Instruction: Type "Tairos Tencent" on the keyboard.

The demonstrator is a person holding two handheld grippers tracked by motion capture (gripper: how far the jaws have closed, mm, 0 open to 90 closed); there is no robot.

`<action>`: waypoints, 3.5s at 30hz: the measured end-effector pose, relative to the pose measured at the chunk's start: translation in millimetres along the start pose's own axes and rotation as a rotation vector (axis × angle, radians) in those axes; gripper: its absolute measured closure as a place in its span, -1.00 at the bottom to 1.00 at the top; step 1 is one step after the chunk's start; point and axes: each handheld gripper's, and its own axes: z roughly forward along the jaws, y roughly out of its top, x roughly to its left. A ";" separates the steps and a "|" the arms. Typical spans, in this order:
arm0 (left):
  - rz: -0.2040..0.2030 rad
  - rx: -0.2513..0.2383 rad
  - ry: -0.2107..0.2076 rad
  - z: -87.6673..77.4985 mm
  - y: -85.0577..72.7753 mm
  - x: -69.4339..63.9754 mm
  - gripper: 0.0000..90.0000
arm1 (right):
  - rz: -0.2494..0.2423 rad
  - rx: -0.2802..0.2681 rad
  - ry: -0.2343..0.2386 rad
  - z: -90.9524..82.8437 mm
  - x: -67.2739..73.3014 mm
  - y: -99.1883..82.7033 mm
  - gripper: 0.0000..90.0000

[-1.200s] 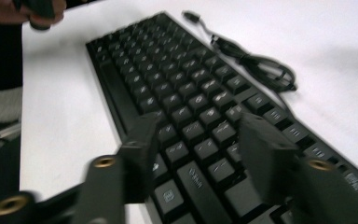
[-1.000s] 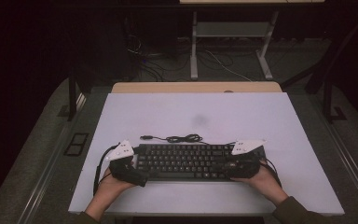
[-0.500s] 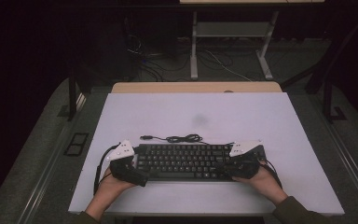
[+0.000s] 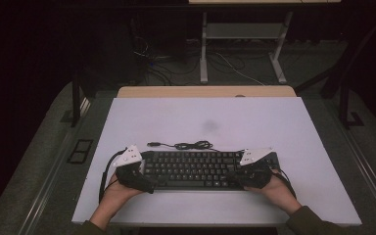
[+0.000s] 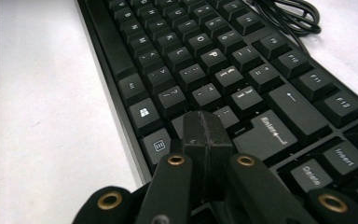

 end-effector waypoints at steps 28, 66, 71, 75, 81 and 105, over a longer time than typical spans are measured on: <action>0.044 0.007 -0.008 27.9 32.1 7.3 -0.97 | 0.003 0.001 -0.003 -0.1 0.6 -0.5 0.98; 0.053 0.231 -0.032 68.0 24.7 -1.4 0.88 | 0.003 -0.001 -0.004 0.1 0.6 -1.0 0.98; 0.048 0.247 -0.029 76.4 30.4 -3.9 0.98 | 0.002 0.000 -0.004 0.0 0.7 -0.8 0.98; 0.063 0.272 -0.021 83.0 33.5 -5.7 0.98 | 0.002 -0.001 -0.004 0.0 0.7 -1.0 0.98; 0.058 0.300 -0.012 84.8 28.9 -4.0 0.98 | 0.002 -0.002 -0.003 0.0 0.6 -1.2 0.98; 0.038 0.333 -0.015 80.6 19.7 5.0 0.98 | 0.003 -0.002 -0.002 0.1 0.5 -1.2 0.98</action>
